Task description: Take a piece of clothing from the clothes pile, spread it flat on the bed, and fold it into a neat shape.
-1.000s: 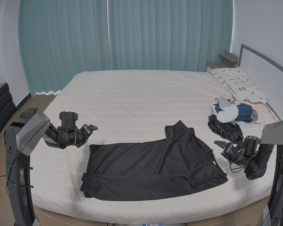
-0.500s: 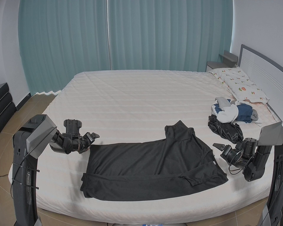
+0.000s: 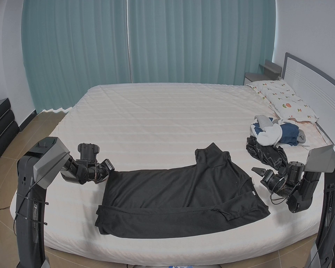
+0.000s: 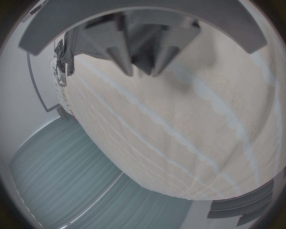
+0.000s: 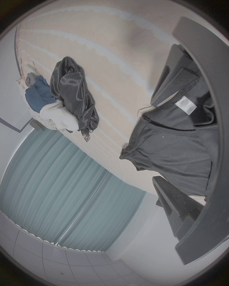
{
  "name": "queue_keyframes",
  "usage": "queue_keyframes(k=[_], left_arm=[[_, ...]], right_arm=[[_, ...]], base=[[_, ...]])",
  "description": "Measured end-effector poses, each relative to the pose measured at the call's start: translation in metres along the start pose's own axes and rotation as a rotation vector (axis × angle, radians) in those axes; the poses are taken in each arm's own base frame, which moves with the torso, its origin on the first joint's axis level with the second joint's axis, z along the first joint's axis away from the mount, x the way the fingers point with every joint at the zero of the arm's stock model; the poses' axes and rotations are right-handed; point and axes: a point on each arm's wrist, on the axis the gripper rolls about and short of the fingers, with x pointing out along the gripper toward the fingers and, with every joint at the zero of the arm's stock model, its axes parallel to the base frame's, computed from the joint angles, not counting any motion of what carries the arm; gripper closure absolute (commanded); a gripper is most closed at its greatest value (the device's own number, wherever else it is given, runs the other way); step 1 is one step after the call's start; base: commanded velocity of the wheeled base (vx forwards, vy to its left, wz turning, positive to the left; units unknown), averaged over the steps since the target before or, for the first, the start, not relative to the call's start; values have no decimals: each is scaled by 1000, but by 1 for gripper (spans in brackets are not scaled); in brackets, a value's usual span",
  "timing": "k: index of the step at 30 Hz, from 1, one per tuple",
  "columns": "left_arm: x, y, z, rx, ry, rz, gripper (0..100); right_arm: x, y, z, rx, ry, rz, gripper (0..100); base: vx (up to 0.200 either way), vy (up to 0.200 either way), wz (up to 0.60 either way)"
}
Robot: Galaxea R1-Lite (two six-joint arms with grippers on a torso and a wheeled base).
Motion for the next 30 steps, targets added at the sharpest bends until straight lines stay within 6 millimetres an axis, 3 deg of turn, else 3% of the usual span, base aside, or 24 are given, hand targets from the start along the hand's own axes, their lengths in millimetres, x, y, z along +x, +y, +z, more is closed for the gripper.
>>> queue_keyframes(k=[10, 23, 30], left_arm=[[-2, 1, -1, -7, -1, 14, 100], [-14, -1, 4, -49, -86, 25, 100], [-22, -3, 6, -82, -105, 8, 100]], right_arm=[[31, 23, 0, -65, 63, -21, 0], [92, 70, 22, -298, 40, -109, 0], [121, 84, 27, -361, 30, -151, 0]], base=[[0, 0, 0], [0, 0, 0], [0, 0, 0]])
